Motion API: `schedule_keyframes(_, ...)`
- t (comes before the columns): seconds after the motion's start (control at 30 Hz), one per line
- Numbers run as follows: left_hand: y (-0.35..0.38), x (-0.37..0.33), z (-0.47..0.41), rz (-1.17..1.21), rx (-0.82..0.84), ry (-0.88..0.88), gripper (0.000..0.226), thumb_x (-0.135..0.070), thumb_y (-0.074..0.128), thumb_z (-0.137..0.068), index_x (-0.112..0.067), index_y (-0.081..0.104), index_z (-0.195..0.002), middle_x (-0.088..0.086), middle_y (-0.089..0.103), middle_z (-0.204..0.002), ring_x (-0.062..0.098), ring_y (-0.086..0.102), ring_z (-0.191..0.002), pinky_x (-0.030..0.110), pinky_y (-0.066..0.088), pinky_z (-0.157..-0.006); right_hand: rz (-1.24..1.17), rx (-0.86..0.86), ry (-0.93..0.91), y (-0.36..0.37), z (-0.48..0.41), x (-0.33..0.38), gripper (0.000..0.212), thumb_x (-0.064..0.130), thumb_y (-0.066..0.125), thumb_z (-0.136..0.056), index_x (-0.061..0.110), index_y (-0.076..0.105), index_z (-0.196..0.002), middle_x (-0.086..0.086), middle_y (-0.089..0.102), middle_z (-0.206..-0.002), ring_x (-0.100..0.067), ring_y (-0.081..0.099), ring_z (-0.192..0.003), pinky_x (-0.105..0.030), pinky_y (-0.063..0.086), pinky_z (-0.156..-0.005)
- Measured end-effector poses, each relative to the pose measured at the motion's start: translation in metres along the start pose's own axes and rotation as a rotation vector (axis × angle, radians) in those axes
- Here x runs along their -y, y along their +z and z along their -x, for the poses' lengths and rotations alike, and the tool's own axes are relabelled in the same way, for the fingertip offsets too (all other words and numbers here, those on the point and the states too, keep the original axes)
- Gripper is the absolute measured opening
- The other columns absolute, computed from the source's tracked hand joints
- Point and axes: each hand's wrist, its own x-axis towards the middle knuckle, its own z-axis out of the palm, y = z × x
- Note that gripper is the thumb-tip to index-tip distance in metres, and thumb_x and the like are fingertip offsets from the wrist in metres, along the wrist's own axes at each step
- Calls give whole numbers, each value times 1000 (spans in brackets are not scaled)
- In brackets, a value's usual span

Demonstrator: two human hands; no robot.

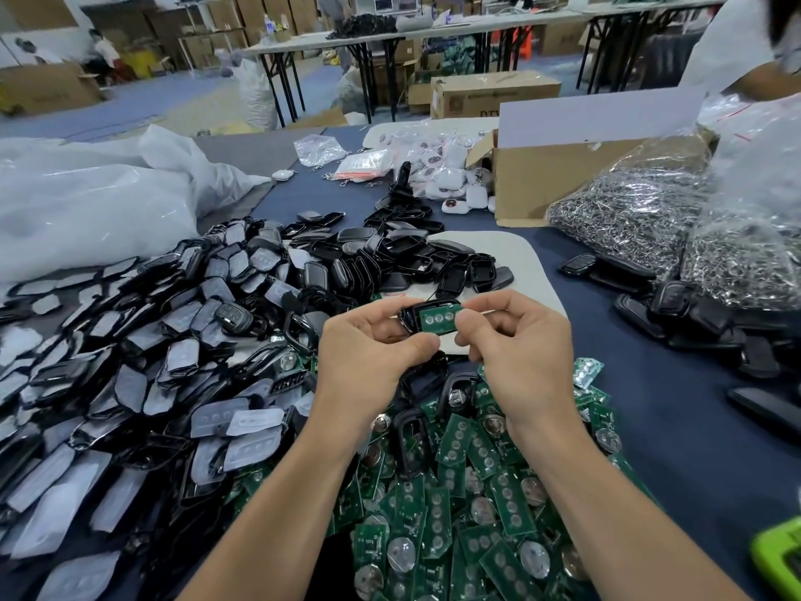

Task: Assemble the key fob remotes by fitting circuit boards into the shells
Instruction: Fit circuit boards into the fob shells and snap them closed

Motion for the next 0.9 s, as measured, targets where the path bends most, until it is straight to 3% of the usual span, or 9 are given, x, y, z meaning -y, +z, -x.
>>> schedule_keyframes(0.1,1,-1,1,12,6,5,46,-19,91,-64,-36,82,-105,12,81,-87,47,75,-90,65,60,-87,-24,-2,-10,0,-1,-1,18,12,77,-88,29,75,-82,-1,73,-64,-8,59,-53,-35,49,-65)
schedule_keyframes(0.37,-1,0,2,4,38,-3,43,-17,90,-64,-31,82,-104,3,82,-89,26,80,-84,46,65,-84,-38,-29,-6,0,0,-1,17,9,76,-89,24,76,-80,-2,72,-64,-6,58,-53,-30,48,-64)
schedule_keyframes(0.63,0,-1,3,-30,57,25,43,-11,91,-67,-35,82,-102,2,82,-89,23,80,-84,48,65,-84,128,-97,-54,3,2,-2,18,14,79,-86,28,75,-77,9,73,-66,-11,68,-62,-21,54,-60)
schedule_keyframes(0.77,1,-4,5,1,51,33,38,-17,91,-67,-40,82,-97,2,82,-87,23,81,-81,37,66,-74,193,-149,-96,5,5,0,18,16,81,-84,29,75,-74,17,71,-65,-3,67,-61,-13,50,-57)
schedule_keyframes(0.9,1,-2,3,35,-8,13,34,-2,88,-79,-36,85,-84,8,81,-79,25,80,-71,27,63,-65,258,-130,-100,8,9,1,19,21,84,-81,29,71,-71,19,70,-61,0,65,-56,-8,45,-53)
